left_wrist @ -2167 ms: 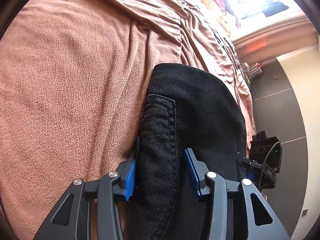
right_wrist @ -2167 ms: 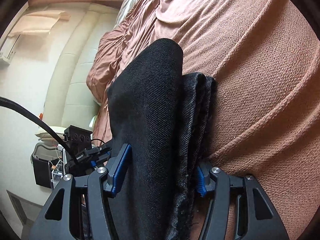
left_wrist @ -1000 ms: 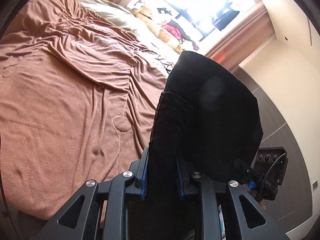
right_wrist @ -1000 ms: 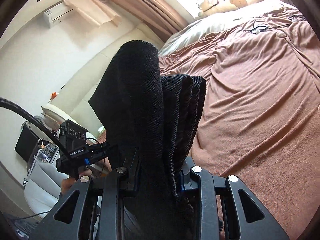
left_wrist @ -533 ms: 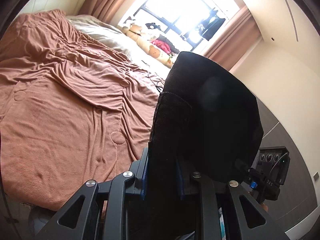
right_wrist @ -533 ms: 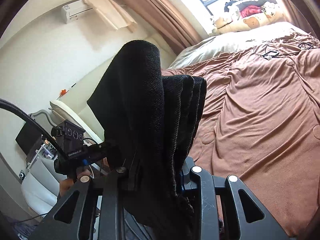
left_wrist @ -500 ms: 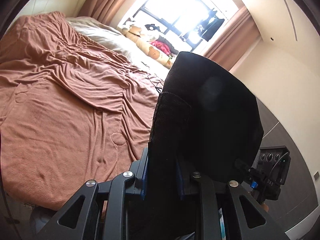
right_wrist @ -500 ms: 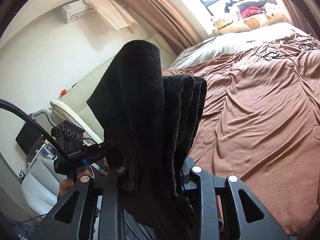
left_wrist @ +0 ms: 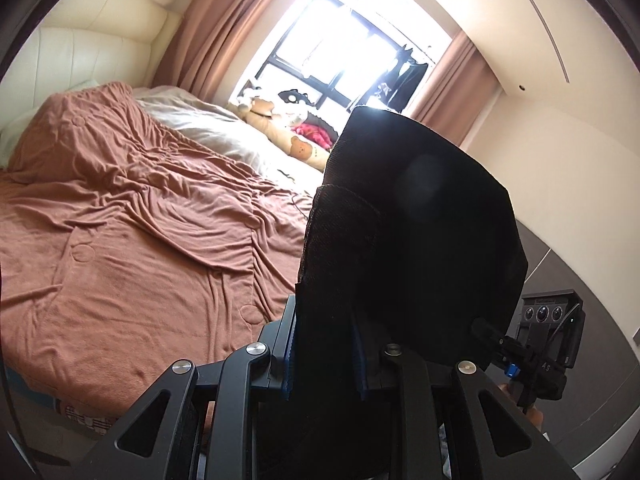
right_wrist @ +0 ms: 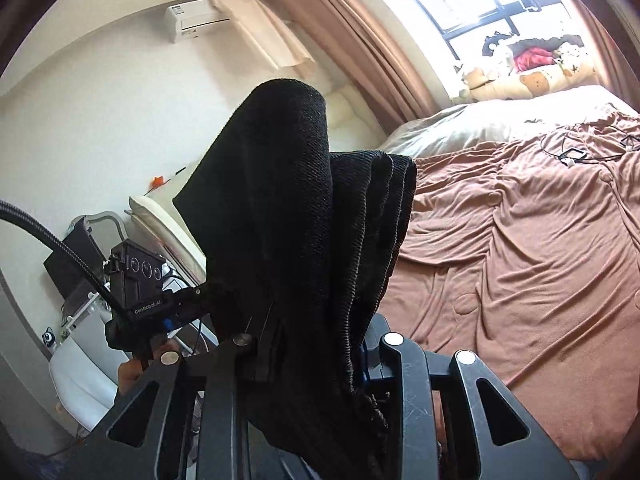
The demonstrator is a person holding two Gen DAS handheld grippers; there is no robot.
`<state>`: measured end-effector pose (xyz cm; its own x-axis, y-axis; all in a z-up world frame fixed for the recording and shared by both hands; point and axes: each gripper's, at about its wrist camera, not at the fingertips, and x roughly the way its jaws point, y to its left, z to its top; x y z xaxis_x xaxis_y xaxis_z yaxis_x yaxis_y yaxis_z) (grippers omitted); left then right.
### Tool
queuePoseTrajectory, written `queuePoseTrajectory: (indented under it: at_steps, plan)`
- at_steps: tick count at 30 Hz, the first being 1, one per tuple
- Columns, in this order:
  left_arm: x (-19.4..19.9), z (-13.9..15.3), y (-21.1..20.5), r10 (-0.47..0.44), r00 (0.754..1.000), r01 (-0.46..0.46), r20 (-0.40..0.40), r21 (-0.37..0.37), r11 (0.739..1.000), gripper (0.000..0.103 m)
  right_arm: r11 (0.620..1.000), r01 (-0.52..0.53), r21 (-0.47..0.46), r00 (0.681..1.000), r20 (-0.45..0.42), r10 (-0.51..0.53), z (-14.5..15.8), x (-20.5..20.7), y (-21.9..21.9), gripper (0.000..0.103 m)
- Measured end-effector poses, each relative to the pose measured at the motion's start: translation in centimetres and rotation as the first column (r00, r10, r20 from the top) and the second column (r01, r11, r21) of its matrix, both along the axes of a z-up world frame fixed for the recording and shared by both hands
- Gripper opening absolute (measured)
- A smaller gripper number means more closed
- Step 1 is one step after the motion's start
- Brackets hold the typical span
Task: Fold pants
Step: 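Carry the lifted pants with both grippers toward the headboard end of the bed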
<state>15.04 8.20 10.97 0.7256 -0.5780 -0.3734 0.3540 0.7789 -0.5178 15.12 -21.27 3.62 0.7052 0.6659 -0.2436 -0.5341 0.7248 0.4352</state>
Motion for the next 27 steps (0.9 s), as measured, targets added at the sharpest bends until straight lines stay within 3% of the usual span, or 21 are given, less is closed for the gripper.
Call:
queuePoseTrajectory:
  at_steps: [14, 27]
  plan:
    - [-5.1, 7.5, 6.7, 0.077, 0.994, -0.082, 0.081, 0.066, 0.994, 0.024, 0.997, -0.069, 0.017, 0.997, 0.046, 0.068, 2.9, 0.2, 6.3, 0.025]
    - [-5.0, 10.2, 14.2, 0.184, 0.978, -0.193, 0.096, 0.094, 0.977, 0.024, 0.991, -0.131, 0.005, 0.989, 0.066, 0.131, 4.1, 5.3, 13.1, 0.025]
